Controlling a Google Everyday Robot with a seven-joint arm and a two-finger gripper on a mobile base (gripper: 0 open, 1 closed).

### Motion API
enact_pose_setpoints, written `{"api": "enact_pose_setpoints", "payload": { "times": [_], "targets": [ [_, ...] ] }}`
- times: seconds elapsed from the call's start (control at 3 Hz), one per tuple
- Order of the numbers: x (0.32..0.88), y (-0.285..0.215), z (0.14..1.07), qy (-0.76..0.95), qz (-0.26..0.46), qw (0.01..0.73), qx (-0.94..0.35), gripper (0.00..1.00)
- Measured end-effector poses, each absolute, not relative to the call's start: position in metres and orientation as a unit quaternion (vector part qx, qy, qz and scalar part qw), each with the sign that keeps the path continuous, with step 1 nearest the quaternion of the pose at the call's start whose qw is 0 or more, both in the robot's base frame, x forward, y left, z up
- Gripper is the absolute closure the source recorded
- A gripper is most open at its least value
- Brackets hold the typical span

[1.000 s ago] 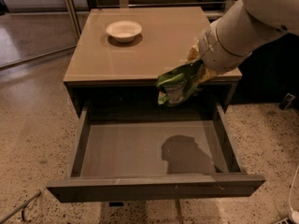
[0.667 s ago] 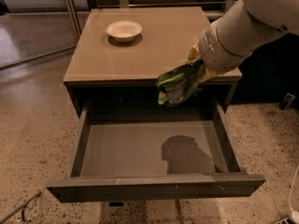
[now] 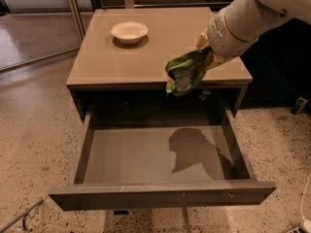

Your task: Pick green rice chip bag from top drawer and place on counter

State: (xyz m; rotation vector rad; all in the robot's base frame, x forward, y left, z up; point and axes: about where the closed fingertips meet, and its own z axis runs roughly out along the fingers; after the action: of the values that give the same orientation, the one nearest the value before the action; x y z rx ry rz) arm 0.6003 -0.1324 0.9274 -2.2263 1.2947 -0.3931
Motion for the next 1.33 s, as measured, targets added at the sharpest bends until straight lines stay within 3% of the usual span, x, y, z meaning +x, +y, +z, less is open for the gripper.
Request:
{"api": "enact_pose_setpoints", "payload": {
  "times": [0.67, 1.33],
  "targets": [
    [0.675, -0.139, 0.961, 0.479, -0.177, 0.275, -0.815, 1.0],
    [0.724, -0.125, 0.949, 0.483, -0.152, 0.304, -0.807, 1.0]
  ]
}}
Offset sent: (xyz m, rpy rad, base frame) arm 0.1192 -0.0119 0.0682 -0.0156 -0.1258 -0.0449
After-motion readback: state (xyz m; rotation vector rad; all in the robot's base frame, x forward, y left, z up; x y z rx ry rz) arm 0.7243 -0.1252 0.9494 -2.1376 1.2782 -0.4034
